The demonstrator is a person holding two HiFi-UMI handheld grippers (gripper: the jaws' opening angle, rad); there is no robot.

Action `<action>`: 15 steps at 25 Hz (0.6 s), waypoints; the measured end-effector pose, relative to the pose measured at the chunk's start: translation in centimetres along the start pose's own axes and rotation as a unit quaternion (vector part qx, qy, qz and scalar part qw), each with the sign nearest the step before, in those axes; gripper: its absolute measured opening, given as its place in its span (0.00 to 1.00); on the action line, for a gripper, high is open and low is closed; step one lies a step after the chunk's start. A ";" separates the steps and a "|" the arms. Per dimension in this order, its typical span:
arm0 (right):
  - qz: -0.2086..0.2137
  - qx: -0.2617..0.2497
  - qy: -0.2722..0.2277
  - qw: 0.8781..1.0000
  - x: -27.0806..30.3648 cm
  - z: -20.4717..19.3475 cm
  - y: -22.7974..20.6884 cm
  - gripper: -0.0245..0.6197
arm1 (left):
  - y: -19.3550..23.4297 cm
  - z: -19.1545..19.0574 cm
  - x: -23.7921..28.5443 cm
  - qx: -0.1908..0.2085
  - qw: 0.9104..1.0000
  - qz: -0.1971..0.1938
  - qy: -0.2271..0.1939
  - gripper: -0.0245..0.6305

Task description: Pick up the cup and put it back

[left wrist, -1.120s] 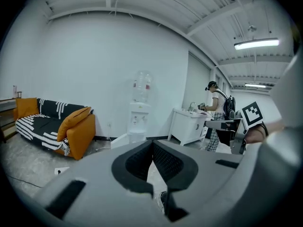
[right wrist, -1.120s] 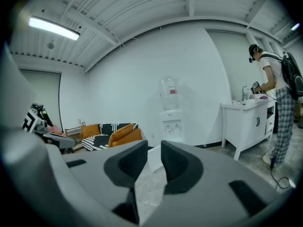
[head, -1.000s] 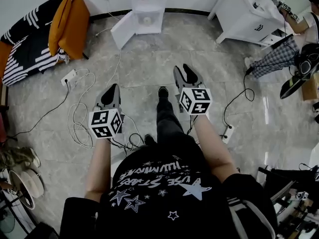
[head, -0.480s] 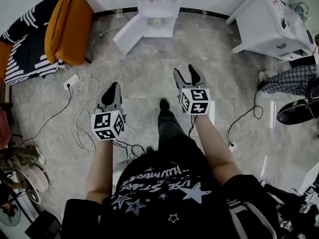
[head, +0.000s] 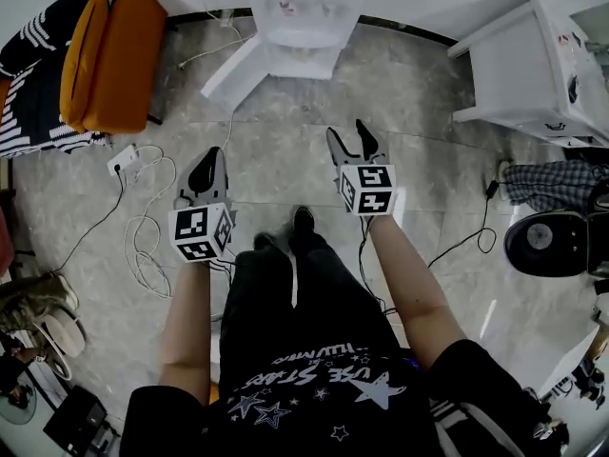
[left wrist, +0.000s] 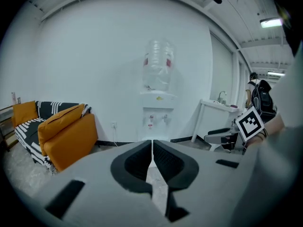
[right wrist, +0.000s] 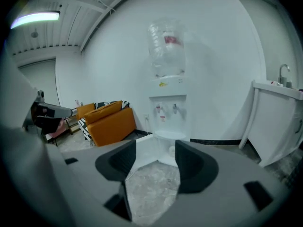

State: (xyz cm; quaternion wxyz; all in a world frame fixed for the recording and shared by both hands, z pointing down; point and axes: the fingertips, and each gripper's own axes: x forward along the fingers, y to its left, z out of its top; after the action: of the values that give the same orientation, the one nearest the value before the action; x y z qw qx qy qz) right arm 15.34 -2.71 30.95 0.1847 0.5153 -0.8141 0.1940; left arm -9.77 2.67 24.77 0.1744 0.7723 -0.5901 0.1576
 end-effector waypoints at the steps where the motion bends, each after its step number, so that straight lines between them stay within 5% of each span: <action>1: -0.001 0.000 0.004 1.000 1.4 -0.5 -0.5 0.43 | 0.4 -0.2 1.4 0.001 1.000 0.001 -0.001 0.07; 15: -0.044 0.037 0.052 0.997 27.9 -12.2 -7.1 0.39 | 8.8 -13.7 25.3 0.009 0.999 -0.018 0.027 0.07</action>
State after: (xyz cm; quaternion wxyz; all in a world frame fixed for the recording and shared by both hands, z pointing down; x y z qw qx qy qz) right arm 11.87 -20.76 56.30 0.2156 0.5464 -0.7721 0.2423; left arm -12.41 -14.90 49.01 0.1864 0.7796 -0.5700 0.1807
